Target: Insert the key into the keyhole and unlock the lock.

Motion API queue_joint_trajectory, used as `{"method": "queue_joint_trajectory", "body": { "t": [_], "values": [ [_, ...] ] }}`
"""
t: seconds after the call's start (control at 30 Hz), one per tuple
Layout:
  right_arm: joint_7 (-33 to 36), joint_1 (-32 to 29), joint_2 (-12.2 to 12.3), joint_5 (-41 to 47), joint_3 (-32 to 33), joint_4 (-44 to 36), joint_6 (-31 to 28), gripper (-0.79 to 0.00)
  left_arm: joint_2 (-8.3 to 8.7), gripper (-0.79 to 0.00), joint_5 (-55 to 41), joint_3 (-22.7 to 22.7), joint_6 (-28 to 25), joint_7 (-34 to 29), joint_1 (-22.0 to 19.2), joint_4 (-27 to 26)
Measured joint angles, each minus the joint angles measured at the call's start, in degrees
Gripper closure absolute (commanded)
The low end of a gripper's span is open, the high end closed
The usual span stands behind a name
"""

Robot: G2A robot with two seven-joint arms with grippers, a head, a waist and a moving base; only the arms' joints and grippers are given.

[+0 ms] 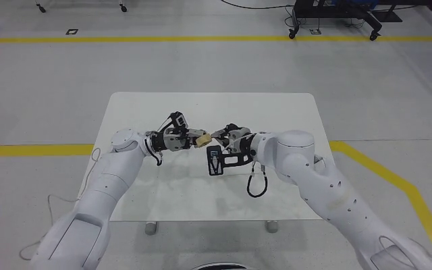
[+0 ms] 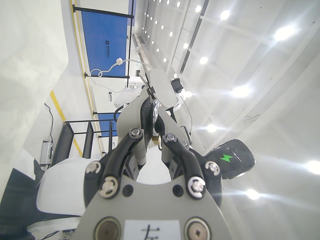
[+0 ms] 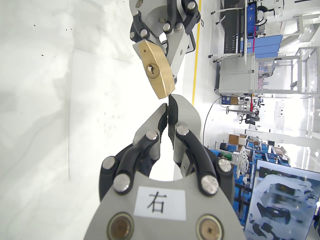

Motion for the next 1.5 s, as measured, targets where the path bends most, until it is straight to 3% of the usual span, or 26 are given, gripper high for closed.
{"method": "queue_joint_trajectory", "body": {
  "t": [0.57,0.77,1.0,1.2,1.4,1.5],
  "values": [
    [1.23,-3.5,0.82,-1.06,4.81,-4.83,1.19,0.0,-0.11,0.0,2.97,-1.13,-2.36,5.78,-0.55,0.88],
    [0.53,-5.18,1.19,-1.12,6.77,-6.47,1.65,0.0,0.56,0.0,10.76,-1.92,-9.06,16.71,-1.28,0.52],
    [0.51,-5.18,1.18,-1.09,6.7,-6.4,1.68,0.0,0.56,0.0,10.92,-1.75,-8.77,16.34,-1.07,0.22],
    [-9.71,-2.0,0.95,-6.13,2.54,-4.08,1.53,0.0,-0.09,0.0,10.39,0.06,-1.21,16.96,0.53,-5.54],
    [-20.26,2.08,1.23,-18.6,-1.98,-2.13,2.83,0.0,-0.65,0.0,13.11,2.22,8.55,20.72,-1.63,-5.39],
    [-23.79,2.06,1.75,-23.43,-2.13,-2.14,3.93,0.0,-0.52,0.0,13.64,1.71,10.79,21.11,-2.62,-5.48]
  ]
}}
